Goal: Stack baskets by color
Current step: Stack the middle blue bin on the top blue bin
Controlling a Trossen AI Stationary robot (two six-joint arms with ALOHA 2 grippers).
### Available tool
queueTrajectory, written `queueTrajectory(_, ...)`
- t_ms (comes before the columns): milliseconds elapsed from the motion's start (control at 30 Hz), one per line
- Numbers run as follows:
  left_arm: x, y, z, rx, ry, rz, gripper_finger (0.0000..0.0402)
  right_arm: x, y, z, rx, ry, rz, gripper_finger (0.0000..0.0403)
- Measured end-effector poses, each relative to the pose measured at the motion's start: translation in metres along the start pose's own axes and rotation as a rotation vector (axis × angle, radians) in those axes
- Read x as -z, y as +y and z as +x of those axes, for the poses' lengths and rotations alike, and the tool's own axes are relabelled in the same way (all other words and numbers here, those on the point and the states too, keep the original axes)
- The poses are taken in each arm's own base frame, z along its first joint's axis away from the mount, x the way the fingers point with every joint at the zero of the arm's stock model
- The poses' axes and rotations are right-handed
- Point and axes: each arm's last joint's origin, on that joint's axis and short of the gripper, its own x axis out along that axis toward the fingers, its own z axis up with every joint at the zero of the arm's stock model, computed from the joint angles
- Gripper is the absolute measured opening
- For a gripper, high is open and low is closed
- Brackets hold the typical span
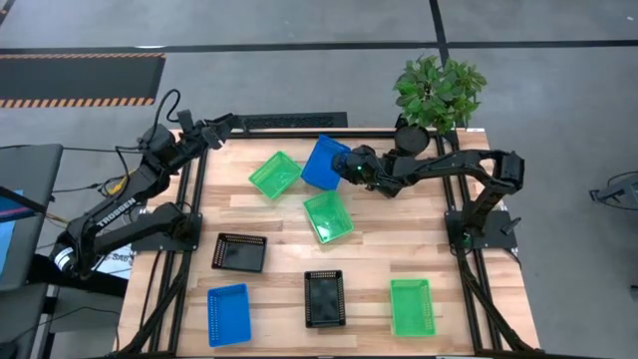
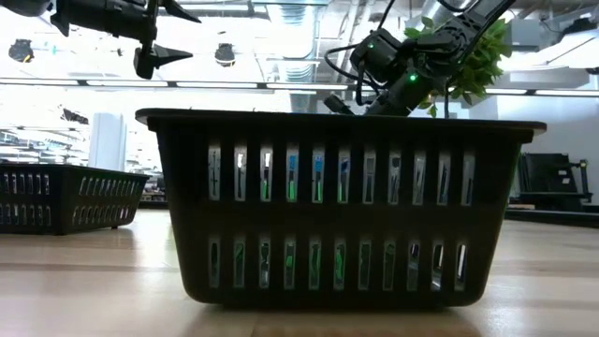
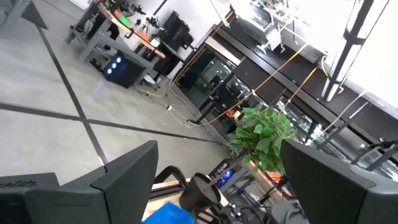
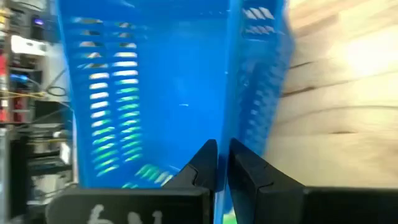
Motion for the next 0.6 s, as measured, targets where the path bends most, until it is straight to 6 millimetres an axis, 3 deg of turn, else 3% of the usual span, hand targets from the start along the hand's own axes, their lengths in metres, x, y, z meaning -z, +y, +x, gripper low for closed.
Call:
queueTrajectory(367, 0.0000, 0.0000, 0.0000, -0.001, -0.001, -0.004, 0.0325, -0.0062, -0.0005, 0.0010, 0.003, -0.012, -0.008, 0.0057)
queueTrajectory(600, 0.0000, 0.0000, 0.0000, -0.001, 0.000, -0.004, 0.0325, -0.0077, -0.0007, 0.0012, 0.004, -0.015, -0.031, 0.0106)
